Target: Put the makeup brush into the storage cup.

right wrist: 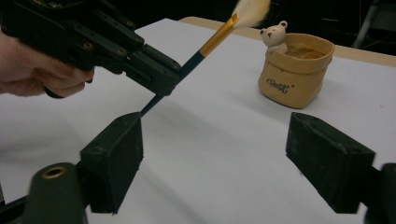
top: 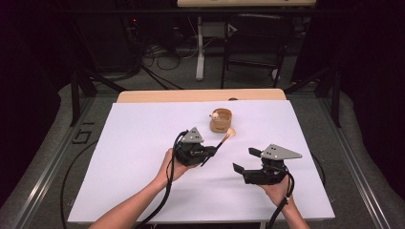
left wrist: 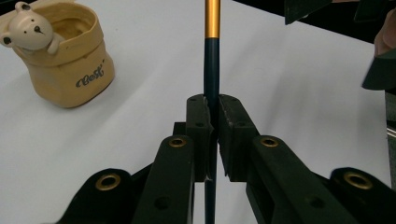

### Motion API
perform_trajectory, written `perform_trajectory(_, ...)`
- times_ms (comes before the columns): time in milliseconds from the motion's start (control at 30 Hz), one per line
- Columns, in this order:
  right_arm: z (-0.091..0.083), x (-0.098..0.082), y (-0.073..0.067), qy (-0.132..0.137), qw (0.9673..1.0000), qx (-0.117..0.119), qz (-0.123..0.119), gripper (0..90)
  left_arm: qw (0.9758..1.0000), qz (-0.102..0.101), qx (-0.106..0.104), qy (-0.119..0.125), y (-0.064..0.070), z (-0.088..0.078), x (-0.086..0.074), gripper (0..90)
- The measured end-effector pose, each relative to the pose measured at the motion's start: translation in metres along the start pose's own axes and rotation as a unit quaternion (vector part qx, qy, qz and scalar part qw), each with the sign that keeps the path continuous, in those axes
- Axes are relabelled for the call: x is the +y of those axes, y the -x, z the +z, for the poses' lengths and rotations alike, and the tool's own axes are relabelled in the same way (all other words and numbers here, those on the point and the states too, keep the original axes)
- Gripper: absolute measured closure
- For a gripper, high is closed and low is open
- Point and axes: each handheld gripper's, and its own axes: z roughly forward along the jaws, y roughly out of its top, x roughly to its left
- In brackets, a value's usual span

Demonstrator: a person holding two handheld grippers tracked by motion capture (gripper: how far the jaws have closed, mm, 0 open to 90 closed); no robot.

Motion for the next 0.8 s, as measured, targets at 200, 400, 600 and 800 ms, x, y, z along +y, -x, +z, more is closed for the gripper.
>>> perform_trajectory(200,0.012,0.007,0.000,0.001,1.0000,-0.008,0.004,36.3,0.9999,0.000,-0.003,0.017,0.005,0.009,0.000,83.3)
perform_trajectory(400,0.020,0.015,0.003,0.006,0.9997,-0.004,0.023,48.1,0.9997,-0.001,-0.005,0.025,0.010,0.016,0.000,83.3)
perform_trajectory(600,0.029,0.018,0.004,0.012,0.9990,-0.006,0.043,57.1,0.9993,-0.001,-0.002,0.036,0.014,0.022,0.000,83.3)
perform_trajectory(800,0.034,0.018,0.008,0.017,0.9975,-0.017,0.066,61.7,0.9991,-0.001,0.006,0.043,0.016,0.027,-0.001,83.3)
